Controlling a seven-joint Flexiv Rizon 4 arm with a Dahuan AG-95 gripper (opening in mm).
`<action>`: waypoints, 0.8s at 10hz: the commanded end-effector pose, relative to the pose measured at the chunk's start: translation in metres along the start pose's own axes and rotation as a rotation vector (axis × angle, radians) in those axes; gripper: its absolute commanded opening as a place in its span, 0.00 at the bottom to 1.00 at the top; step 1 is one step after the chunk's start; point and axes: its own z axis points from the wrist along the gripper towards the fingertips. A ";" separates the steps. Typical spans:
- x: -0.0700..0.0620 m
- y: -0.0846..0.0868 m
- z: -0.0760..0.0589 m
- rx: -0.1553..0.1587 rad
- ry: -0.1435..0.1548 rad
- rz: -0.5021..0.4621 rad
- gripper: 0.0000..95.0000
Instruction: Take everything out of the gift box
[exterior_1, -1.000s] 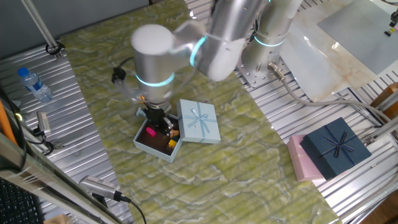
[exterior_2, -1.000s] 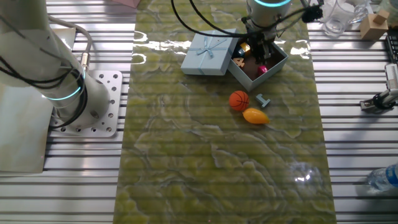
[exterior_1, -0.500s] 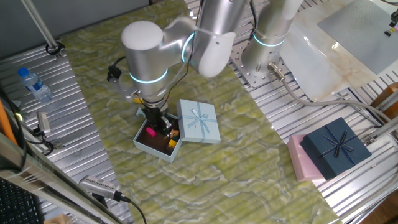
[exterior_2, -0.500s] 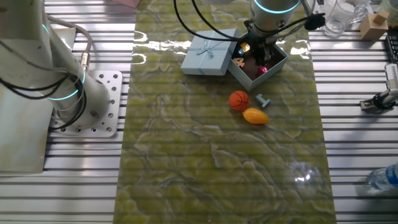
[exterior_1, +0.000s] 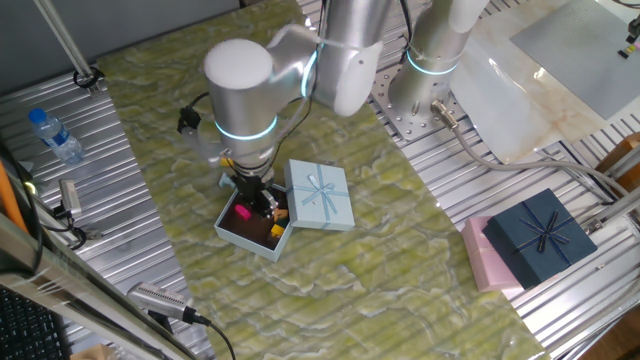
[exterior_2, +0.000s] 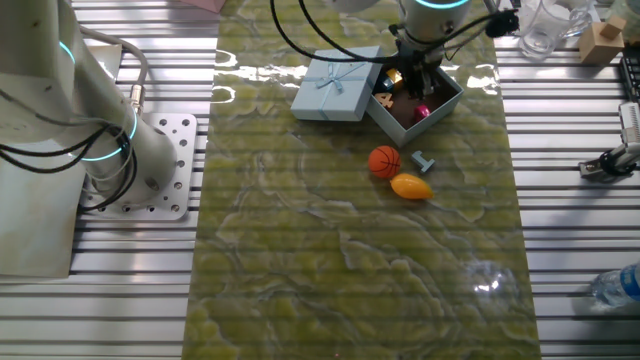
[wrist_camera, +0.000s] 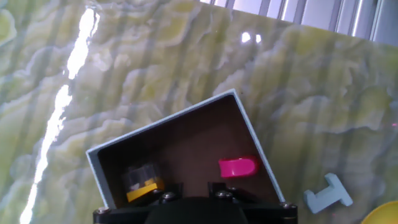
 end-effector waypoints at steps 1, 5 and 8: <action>-0.003 -0.005 0.002 0.033 -0.007 0.002 0.20; -0.012 -0.015 0.013 0.071 -0.021 -0.012 0.20; -0.013 -0.014 0.012 0.098 -0.047 -0.048 0.40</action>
